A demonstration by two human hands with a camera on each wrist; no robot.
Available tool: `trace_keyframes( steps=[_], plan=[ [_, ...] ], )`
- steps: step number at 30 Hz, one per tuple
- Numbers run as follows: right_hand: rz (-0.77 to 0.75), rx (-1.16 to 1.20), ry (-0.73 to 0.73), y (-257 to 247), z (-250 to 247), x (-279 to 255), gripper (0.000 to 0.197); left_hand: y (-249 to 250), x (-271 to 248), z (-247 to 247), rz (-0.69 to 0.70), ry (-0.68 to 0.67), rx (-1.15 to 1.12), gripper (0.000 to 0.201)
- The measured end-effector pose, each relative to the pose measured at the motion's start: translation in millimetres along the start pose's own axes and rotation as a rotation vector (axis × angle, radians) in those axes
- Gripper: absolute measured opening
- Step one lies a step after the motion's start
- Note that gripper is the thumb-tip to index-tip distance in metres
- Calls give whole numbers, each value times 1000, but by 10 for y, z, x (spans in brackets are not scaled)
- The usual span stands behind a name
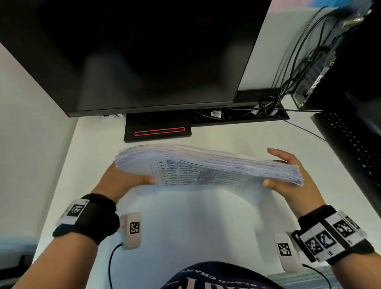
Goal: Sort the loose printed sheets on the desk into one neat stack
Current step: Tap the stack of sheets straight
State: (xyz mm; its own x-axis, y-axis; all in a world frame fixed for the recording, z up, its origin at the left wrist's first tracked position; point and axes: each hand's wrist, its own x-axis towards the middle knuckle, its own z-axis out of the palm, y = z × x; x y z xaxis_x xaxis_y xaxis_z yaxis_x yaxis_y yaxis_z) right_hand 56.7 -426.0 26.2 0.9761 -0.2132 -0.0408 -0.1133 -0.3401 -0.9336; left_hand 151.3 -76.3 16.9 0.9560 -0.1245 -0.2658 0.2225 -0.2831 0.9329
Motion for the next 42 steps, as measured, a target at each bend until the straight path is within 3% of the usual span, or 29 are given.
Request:
trace_keyframes(
  steps=[3, 7, 9, 11, 13, 16, 20, 23, 25, 27, 28, 30, 33, 36, 38, 42],
  plan=[
    [-20, -20, 11, -49, -17, 11, 67, -38, -43, 62, -73, -4, -86, 35],
    [-40, 37, 67, -277, -71, 52, 56, -121, 13, 31, -68, -41, -98, 48],
    [-114, -192, 68, -440, -72, 69, 49, -173, 42, 23, -45, -35, -62, 38],
    [-275, -694, 92, -558, 2, 106, 44, -178, 50, 47, -24, -33, -9, 31],
    [-404, -1026, 94, -603, 180, 138, 45, -178, 53, 60, -33, -22, 14, 30],
    [-493, -1154, 0, -647, 542, 137, 53, -217, 109, 38, -32, -66, 85, 38],
    [-533, -1222, -111, -701, 837, 185, 56, -423, 246, -29, -78, -43, 263, 16],
    [-614, -1225, -60, -722, 862, 313, 35, -602, 334, -40, -217, 17, 155, 33],
    [-633, -1212, -101, -730, 814, 409, 47, -526, 309, 19, -167, 34, 156, 56],
    [-581, -1162, -160, -755, 734, 480, 46, -361, 256, 95, -175, 46, 73, 99],
    [-528, -1121, -180, -776, 676, 503, 43, -274, 246, 125, -141, 36, 45, 91],
    [-407, -1006, -190, -810, 517, 543, 30, -162, 238, 217, -67, 8, 7, 21],
    [-164, -791, -158, -791, 203, 608, 15, -264, 304, 309, -89, 38, -151, 21],
    [95, -567, -143, -567, -79, 628, 13, -383, 315, 555, -132, 24, -265, 28],
    [234, -446, -99, -307, -187, 591, 11, -417, 313, 809, -177, -80, -286, 24],
    [451, -338, 27, 317, -297, 546, 12, -425, 310, 1351, -238, -346, -278, 52]
  ],
)
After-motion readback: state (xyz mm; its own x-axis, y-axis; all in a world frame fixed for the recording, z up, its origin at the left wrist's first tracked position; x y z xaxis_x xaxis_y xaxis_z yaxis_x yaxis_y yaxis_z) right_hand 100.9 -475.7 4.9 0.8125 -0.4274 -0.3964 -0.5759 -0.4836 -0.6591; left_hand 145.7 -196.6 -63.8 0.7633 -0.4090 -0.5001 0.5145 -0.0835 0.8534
